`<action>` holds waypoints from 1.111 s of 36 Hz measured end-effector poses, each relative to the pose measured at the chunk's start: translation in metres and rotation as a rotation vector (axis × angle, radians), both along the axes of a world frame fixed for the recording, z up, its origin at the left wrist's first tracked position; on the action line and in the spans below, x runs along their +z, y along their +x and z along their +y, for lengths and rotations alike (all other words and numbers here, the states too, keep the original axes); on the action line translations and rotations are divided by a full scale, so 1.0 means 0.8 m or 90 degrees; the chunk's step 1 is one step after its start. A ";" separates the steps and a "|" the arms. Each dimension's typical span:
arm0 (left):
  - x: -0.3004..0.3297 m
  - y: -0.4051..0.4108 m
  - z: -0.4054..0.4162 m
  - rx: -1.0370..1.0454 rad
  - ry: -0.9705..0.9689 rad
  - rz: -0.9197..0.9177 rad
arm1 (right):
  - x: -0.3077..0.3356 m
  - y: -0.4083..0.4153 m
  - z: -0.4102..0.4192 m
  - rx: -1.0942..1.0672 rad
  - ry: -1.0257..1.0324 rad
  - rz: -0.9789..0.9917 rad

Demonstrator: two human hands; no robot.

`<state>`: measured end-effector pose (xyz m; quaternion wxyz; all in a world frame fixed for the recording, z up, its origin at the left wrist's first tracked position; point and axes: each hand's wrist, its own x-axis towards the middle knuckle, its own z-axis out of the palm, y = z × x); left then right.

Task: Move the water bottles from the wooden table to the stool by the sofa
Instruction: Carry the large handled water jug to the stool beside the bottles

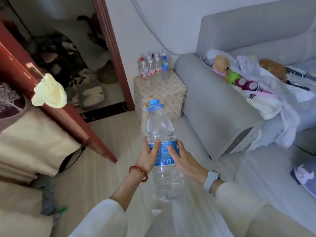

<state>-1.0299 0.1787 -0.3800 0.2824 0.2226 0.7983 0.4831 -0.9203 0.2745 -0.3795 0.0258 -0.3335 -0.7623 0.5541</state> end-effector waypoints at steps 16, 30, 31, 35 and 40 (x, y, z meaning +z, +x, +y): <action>0.012 -0.278 0.390 -0.163 0.107 -0.122 | -0.007 -0.260 0.382 -0.078 -0.018 0.061; -0.077 -0.464 0.680 -0.218 0.042 -0.196 | -0.125 -0.434 0.723 0.073 -0.183 0.028; -0.088 -0.476 0.698 -0.210 0.036 -0.191 | -0.135 -0.448 0.741 0.068 -0.173 0.024; -0.136 -0.514 0.754 -0.159 0.000 -0.161 | -0.181 -0.494 0.802 0.064 -0.161 0.005; -0.185 -0.551 0.811 -0.108 -0.010 -0.120 | -0.236 -0.540 0.854 0.060 -0.117 0.006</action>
